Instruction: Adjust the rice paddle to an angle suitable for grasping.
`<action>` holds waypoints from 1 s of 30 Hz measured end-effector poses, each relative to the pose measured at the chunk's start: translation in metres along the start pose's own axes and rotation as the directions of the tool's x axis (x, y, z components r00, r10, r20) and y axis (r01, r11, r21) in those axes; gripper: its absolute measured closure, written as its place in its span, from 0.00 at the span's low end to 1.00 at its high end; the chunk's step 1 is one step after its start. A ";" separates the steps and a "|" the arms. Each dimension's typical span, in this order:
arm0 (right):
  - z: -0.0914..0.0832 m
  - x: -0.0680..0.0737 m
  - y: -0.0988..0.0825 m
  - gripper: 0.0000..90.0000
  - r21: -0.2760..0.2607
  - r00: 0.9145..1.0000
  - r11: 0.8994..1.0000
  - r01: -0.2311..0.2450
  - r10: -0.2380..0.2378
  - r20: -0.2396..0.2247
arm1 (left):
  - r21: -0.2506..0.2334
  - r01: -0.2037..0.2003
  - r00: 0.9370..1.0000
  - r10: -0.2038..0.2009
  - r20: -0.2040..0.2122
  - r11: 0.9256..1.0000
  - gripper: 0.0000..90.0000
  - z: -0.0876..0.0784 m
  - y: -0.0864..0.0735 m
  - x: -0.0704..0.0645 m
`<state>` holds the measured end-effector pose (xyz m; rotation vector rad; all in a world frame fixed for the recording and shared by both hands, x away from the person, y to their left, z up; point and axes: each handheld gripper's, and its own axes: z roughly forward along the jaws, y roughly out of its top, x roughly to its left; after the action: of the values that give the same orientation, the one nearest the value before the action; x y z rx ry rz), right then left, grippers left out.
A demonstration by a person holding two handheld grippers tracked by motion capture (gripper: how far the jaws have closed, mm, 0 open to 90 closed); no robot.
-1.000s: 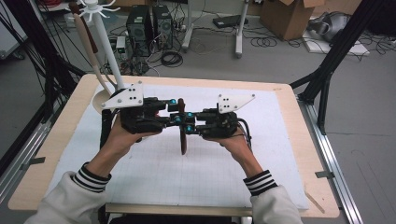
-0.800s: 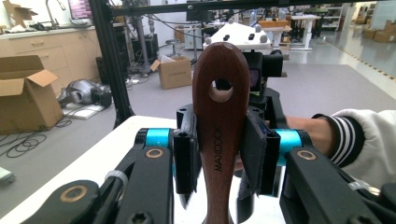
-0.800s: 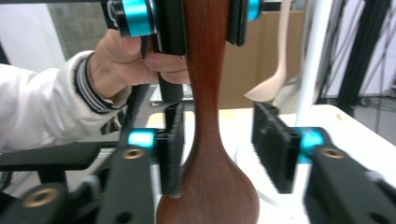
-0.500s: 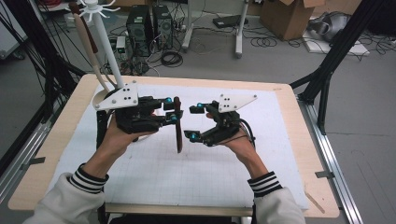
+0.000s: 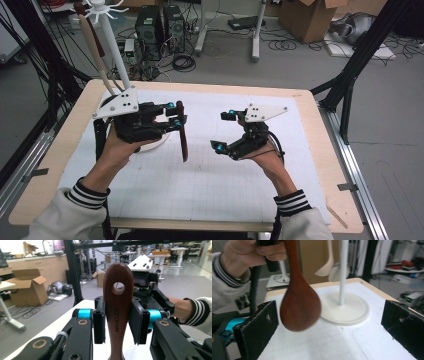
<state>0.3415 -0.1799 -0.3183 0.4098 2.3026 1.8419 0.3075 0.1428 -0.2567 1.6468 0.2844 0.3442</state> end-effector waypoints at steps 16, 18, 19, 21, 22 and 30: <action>-0.051 0.003 -0.011 0.00 0.027 0.983 1.000 -0.006 0.001 0.185 | 0.033 0.017 0.996 -0.014 -0.093 0.999 0.76 -0.023 0.000 0.001; -0.057 0.004 -0.013 0.00 0.023 0.978 1.000 -0.003 -0.002 0.209 | 0.041 0.021 0.994 -0.017 -0.110 0.999 0.76 -0.027 0.000 0.002; -0.060 0.004 -0.016 0.00 0.027 0.973 1.000 -0.012 0.006 0.231 | 0.045 0.020 0.993 -0.015 -0.118 0.999 0.76 -0.029 0.000 0.002; -0.067 0.003 -0.020 0.00 0.024 0.966 1.000 -0.017 0.010 0.257 | 0.049 0.016 0.991 -0.009 -0.132 0.999 0.76 -0.033 0.001 0.004; -0.070 0.004 -0.022 0.00 0.029 0.962 0.999 -0.026 0.017 0.272 | 0.048 0.014 0.990 -0.008 -0.140 0.999 0.76 -0.036 0.002 0.004; -0.092 0.004 -0.030 0.00 0.023 0.950 0.999 -0.037 0.028 0.312 | 0.034 0.013 0.984 -0.006 -0.181 0.999 0.76 -0.056 0.002 0.008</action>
<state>0.3071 -0.2700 -0.3270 0.6931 2.1196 1.6223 0.2930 0.1967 -0.2492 1.6501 0.4365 0.4849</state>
